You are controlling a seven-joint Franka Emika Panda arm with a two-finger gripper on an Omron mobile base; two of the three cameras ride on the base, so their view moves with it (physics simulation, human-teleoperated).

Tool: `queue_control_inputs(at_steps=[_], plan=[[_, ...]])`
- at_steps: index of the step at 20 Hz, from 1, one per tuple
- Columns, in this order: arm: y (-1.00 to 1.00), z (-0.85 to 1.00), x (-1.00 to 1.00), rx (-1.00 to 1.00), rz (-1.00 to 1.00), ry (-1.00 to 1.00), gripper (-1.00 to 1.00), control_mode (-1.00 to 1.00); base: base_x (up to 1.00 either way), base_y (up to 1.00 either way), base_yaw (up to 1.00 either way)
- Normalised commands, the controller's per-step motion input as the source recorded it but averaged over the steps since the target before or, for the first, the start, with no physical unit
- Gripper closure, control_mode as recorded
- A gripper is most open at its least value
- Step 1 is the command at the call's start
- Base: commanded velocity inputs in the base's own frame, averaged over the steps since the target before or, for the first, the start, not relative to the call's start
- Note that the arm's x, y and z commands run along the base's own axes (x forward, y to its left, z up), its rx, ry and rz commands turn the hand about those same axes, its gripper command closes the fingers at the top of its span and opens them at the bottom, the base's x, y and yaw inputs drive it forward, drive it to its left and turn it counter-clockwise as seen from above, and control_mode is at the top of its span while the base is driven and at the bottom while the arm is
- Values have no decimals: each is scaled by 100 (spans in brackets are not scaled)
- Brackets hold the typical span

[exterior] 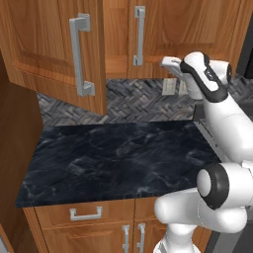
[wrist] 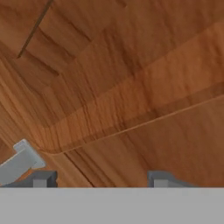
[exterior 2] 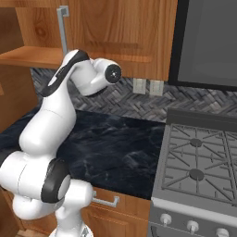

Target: Open the cabinet and move the ladle to the pot. Then close the cabinet.

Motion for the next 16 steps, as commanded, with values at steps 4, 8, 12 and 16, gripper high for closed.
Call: queue_control_inputs(at_steps=[4,8,12,16], plan=[[0,0,8,0,0,2,-100,-100,0,0,0],[0,0,-3,0,0,0,-100,-100,0,0,0],[0,3,-36,0,-1,0,-100,-100,0,0,0],[0,14,-56,0,-4,0,-100,-100,0,0,0]])
